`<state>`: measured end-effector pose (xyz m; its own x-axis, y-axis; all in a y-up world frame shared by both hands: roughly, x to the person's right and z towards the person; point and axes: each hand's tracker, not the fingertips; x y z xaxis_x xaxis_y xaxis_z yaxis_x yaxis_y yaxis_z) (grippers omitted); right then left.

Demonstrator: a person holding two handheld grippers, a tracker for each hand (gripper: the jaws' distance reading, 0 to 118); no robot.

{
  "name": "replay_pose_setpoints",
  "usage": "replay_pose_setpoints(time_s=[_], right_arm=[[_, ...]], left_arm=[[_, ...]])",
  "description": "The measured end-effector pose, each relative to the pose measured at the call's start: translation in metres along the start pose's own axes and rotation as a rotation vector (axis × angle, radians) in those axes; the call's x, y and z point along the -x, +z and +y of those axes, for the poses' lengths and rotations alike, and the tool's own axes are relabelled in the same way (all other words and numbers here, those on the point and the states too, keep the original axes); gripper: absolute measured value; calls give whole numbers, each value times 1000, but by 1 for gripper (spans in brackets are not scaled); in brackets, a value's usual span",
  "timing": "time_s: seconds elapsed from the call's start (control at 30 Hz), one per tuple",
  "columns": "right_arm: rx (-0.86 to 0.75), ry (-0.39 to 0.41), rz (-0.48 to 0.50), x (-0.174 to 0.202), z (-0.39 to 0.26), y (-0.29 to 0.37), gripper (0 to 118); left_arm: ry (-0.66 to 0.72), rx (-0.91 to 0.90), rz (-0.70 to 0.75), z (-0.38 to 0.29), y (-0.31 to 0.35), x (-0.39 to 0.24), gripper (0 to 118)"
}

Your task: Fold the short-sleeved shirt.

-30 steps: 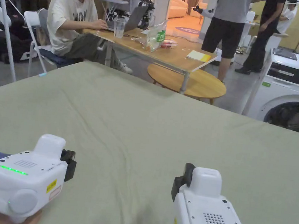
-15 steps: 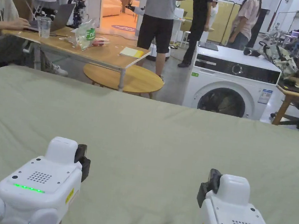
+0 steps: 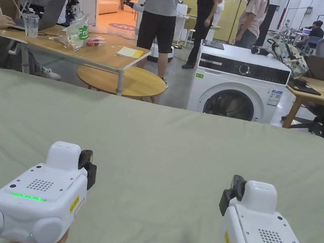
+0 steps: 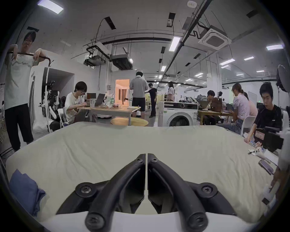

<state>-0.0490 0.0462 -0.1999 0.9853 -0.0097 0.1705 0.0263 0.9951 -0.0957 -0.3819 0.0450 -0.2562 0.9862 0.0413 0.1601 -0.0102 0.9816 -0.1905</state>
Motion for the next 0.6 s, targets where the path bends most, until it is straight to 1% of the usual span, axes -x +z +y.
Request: replay_pose_setpoints(time_s=[0.1, 0.23, 0.27, 0.3, 0.33, 0.37, 0.4, 0.43, 0.47, 0.5, 0.53, 0.6], right_arm=[[1, 29, 7, 5, -1, -1, 0], [6, 21, 3, 5, -2, -3, 0], [7, 20, -6, 4, -2, -3, 0], [5, 20, -6, 4, -2, -2, 1], [1, 23, -12, 3, -2, -2, 11], [1, 27, -16, 3, -2, -3, 26], [4, 26, -21, 3, -3, -3, 51], [8, 20, -23, 1, -3, -4, 65], [9, 14, -27, 1, -3, -4, 72], [8, 9, -37, 0, -2, -4, 74], [4, 6, -51, 0, -2, -5, 74], [2, -2, -61, -2, 1, -5, 74]], left_arm=[[-6, 6, 7, 0, -2, -1, 0], [-24, -1, 14, 1, -2, -5, 0], [-32, 2, 15, 2, -1, -6, 1], [-38, 3, 18, 2, -1, -7, 5], [-42, 2, 19, 3, 0, -8, 12], [-43, -1, 16, 3, 1, -8, 23], [-40, -6, 9, 3, 2, -8, 37], [-30, -15, -5, 5, 2, -6, 45], [-25, -18, -8, 5, 3, -6, 54], [-19, -23, -8, 6, 4, -6, 66], [-12, -35, -3, 6, 5, -7, 73], [3, -63, -2, 7, 7, -4, 78]])
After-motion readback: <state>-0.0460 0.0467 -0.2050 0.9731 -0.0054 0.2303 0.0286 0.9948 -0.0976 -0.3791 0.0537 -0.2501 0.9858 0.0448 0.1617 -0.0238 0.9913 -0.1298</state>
